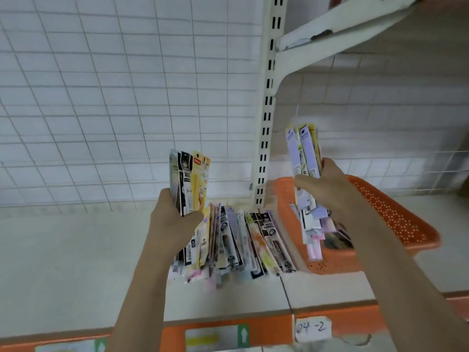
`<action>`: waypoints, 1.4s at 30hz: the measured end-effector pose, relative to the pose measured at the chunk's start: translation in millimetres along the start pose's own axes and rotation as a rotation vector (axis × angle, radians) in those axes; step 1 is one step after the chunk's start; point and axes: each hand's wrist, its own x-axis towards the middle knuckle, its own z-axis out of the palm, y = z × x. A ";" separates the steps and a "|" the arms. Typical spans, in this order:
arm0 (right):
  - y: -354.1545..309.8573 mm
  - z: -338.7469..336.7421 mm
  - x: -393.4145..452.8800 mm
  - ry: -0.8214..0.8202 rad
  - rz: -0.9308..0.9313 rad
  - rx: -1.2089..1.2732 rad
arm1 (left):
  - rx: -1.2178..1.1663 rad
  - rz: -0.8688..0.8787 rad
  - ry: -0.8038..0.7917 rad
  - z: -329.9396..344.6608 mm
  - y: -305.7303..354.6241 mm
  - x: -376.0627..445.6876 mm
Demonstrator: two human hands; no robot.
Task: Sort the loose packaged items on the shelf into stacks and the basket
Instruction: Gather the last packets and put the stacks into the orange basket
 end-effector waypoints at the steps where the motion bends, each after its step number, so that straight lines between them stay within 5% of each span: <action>1: 3.4 -10.2 2.4 0.015 -0.001 0.002 | -0.004 0.012 -0.003 8.2 6.3 -3.8; 12: 45.2 -88.8 30.9 0.213 -0.078 0.018 | 0.003 0.054 0.014 85.2 42.0 -39.9; 28: 112.9 -79.0 58.7 -0.504 0.169 -0.549 | 0.047 -0.045 0.151 118.6 62.6 -78.5; 33: 111.7 -81.8 58.1 -0.676 0.035 -0.892 | 0.157 -0.048 0.163 123.4 81.0 -79.6; 37: 102.3 -110.7 55.9 -0.519 -0.133 -0.865 | 0.244 -0.045 0.097 130.4 104.9 -76.1; 42: 139.0 -164.3 62.3 0.003 -0.255 -0.550 | 0.283 0.012 -0.010 155.1 134.7 -58.6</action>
